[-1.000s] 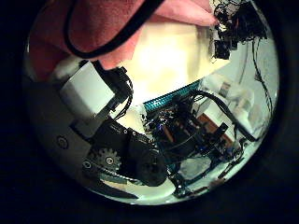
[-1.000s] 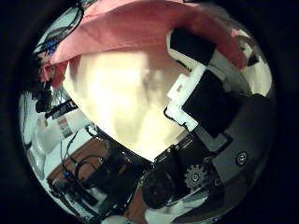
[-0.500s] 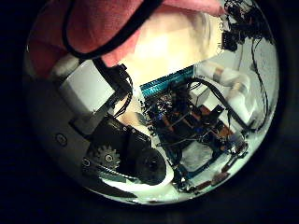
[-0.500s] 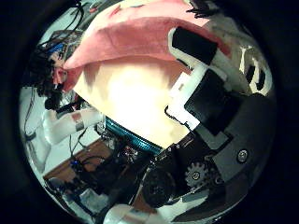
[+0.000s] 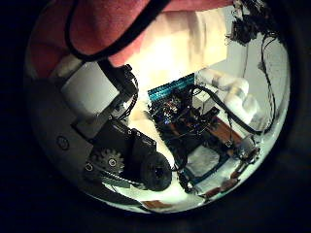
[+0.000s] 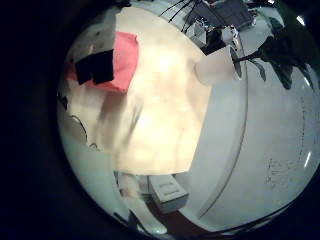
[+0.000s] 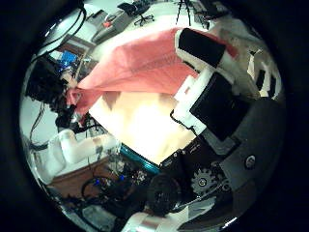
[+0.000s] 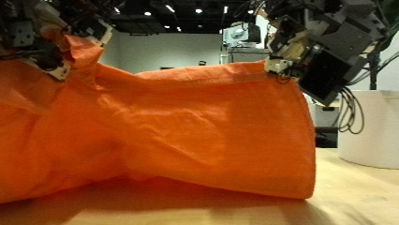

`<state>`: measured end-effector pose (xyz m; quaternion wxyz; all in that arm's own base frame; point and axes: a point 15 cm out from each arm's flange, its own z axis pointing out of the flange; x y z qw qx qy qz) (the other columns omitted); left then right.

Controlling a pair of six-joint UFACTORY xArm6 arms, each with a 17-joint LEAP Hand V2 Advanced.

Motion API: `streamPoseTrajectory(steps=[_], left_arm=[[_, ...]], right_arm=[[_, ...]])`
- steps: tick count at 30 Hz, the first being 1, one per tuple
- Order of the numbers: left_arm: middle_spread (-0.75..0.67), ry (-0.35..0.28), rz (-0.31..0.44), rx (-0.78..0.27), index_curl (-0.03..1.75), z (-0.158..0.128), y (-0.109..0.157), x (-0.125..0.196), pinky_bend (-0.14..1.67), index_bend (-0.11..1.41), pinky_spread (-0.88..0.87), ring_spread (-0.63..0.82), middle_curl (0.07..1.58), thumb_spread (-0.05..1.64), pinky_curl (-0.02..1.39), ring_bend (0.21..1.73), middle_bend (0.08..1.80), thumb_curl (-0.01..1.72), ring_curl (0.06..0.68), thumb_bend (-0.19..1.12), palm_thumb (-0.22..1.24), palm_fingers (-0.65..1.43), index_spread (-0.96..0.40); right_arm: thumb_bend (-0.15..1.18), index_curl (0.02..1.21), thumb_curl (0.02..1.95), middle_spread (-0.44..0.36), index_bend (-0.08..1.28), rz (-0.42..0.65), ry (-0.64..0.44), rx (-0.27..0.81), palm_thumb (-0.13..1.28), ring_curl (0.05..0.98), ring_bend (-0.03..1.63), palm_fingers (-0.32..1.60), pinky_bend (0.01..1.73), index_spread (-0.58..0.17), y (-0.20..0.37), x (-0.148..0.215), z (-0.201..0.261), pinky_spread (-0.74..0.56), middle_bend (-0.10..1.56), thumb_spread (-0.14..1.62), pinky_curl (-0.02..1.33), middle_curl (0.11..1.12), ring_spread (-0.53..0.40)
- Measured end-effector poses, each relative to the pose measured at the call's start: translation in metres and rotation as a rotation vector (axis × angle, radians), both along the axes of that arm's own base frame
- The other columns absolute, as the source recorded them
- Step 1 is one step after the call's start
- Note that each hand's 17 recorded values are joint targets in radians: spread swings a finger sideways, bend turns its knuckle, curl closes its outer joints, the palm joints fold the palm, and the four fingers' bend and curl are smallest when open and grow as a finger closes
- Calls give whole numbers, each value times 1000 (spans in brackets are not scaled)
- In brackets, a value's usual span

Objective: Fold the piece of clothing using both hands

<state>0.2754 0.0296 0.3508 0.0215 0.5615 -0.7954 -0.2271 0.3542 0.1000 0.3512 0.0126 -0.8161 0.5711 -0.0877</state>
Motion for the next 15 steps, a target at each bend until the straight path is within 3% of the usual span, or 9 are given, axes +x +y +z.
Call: streamPoseTrajectory(steps=[10, 15], left_arm=[[-595, 17, -39, 182, 1356, -8, 34, 65, 709, 182, -740, -494, 1096, 1002, 617, 1243, 853, 582, 530, -23, 829, 767, -507], [-603, 37, -85, 217, 1348, -25, 39, 102, 713, 181, -740, -499, 1093, 1005, 622, 1235, 850, 571, 531, -24, 800, 760, -508]], right_arm=[[-7, 785, 608, -117, 1133, -11, -2, -19, 1091, 678, 1365, 1150, 1250, -244, 26, 79, -15, -240, 1341, 1209, 827, 711, -216], [-6, 784, 624, -115, 1137, -13, -6, -46, 1093, 679, 1368, 1146, 1236, -243, 38, 128, -31, -235, 1349, 1213, 843, 703, -215]])
